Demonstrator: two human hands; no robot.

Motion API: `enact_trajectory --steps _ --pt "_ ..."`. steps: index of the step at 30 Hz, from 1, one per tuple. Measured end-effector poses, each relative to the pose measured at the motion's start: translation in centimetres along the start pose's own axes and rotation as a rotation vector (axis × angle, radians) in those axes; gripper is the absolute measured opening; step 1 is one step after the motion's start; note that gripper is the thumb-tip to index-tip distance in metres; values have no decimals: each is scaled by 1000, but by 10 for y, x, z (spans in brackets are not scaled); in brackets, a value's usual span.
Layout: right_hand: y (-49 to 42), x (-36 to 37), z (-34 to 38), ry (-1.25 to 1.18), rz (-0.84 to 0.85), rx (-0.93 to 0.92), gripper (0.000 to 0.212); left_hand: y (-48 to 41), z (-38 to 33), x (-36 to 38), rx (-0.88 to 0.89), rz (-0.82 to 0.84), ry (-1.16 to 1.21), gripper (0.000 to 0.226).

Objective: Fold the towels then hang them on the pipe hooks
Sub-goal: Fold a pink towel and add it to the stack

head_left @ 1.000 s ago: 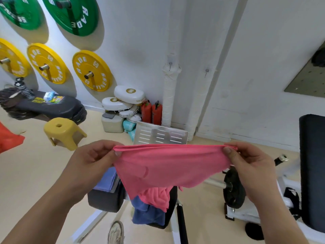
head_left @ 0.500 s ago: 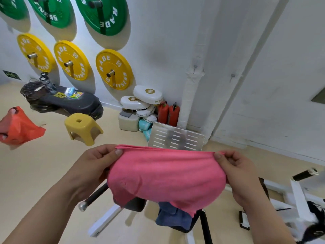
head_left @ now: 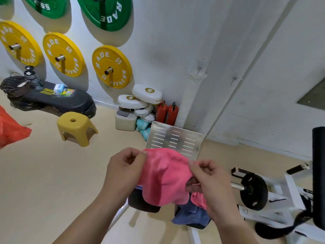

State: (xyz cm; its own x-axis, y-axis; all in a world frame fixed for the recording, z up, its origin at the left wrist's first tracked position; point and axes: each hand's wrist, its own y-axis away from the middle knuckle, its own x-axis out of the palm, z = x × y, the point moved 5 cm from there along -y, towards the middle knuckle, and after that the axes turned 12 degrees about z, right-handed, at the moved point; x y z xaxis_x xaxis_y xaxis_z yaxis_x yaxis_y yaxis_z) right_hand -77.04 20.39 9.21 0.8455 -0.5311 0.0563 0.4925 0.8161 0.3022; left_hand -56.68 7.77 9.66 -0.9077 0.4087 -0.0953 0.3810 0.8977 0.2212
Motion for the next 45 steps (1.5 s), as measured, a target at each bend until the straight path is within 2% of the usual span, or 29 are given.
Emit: enact_trajectory --steps 4,8,11,16,22,26,30,33,36,37,39,42,45 --pt "18 55 -5 44 86 -36 10 29 -5 27 108 217 -86 20" --pt "24 71 -6 71 73 -35 4 36 11 17 88 207 -37 15" --pt "25 77 -7 85 91 -22 5 35 18 6 59 208 -23 23" --pt "23 87 -11 114 96 -43 8 39 12 -1 119 233 -34 26" --pt "23 93 -9 112 125 -53 23 43 10 -4 77 288 47 19" --pt "24 99 -4 205 223 -81 36 39 12 -10 76 271 63 18" --pt "27 93 0 225 231 -67 25 29 13 -24 129 263 31 24" --pt "17 78 -5 259 148 -72 17 24 9 -33 167 366 26 22" --pt "6 70 -10 241 173 -55 60 23 -7 -40 222 552 82 21" --pt "2 70 -11 222 239 -63 65 24 -14 -43 246 601 96 19" --pt "-2 69 -11 148 380 -81 55 24 -25 -49 271 653 138 16" --pt "-3 66 -10 3 459 -70 53 18 -31 -59 295 568 118 17" --pt "-3 64 -11 -37 377 -92 65 9 -25 -69 290 394 92 21"
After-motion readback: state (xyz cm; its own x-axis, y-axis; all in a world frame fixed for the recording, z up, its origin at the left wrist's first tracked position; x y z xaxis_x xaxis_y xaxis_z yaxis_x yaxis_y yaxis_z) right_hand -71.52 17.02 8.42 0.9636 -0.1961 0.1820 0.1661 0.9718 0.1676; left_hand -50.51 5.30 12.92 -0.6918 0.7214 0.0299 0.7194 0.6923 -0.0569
